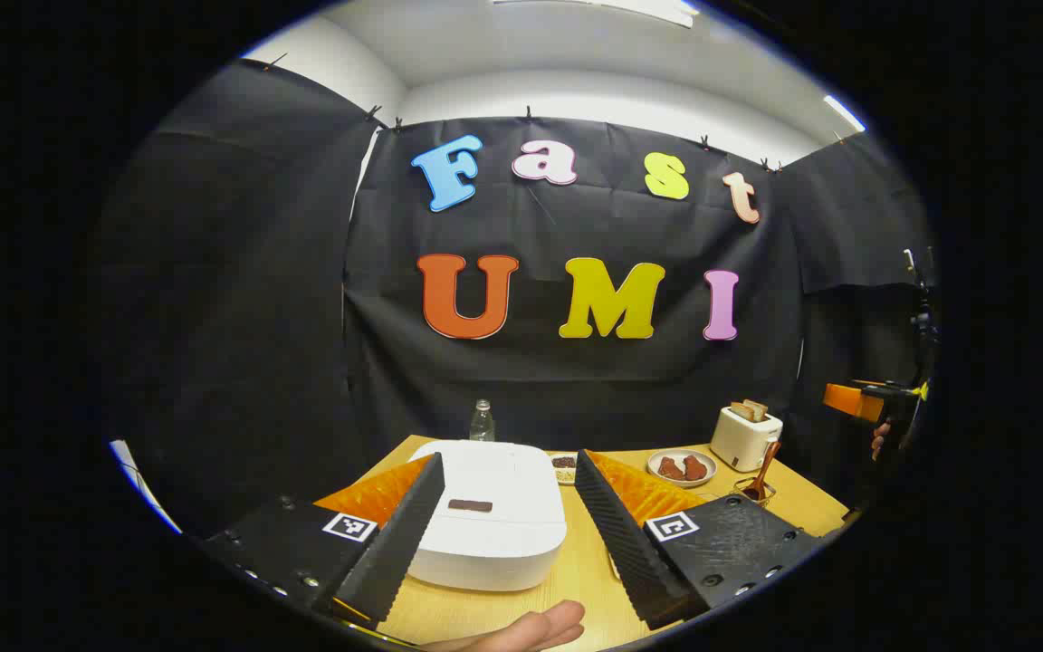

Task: Close the left gripper, press the button to open the rice cooker; take a wooden spoon from the chopstick holder with the right hand, scoop a spoonful of rice and pour it into the rice cooker, then put the wooden spoon back into the chopstick holder.

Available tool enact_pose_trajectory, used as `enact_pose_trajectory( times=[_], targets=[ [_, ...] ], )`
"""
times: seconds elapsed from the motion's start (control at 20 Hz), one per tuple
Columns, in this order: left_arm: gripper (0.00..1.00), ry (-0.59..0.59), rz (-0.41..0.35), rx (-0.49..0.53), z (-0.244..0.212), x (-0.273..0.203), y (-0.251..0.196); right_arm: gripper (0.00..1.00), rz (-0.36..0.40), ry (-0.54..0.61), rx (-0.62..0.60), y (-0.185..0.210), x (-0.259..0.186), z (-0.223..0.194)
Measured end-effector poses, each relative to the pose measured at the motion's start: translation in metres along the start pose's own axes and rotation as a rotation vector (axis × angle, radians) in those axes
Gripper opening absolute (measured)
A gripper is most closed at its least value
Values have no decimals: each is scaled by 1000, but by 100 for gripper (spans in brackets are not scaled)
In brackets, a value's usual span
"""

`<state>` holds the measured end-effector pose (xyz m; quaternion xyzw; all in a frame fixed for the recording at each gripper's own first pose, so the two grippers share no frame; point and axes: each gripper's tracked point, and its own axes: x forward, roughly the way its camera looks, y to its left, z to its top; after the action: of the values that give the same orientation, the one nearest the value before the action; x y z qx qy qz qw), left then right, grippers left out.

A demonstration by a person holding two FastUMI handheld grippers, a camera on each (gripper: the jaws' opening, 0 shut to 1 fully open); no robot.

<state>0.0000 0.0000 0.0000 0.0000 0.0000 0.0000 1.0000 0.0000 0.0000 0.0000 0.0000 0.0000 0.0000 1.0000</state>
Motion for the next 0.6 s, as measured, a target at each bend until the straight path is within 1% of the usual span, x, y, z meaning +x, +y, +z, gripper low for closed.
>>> enact_pose_trajectory(
  times=[0.2,0.4,0.5,0.6],
  targets=[
    [93,16,-17,-11,3,2,-4,100,0,-4,-7,-5,-6,2],
    [93,18,-62,-27,7,4,-17,100,-3,-31,-26,-11,-14,9],
    [93,19,-73,-41,7,6,-21,100,-19,-55,-50,-17,-19,11],
    [93,13,-102,-64,8,2,-32,100,-48,-85,-60,-27,-23,14]
  ],
)
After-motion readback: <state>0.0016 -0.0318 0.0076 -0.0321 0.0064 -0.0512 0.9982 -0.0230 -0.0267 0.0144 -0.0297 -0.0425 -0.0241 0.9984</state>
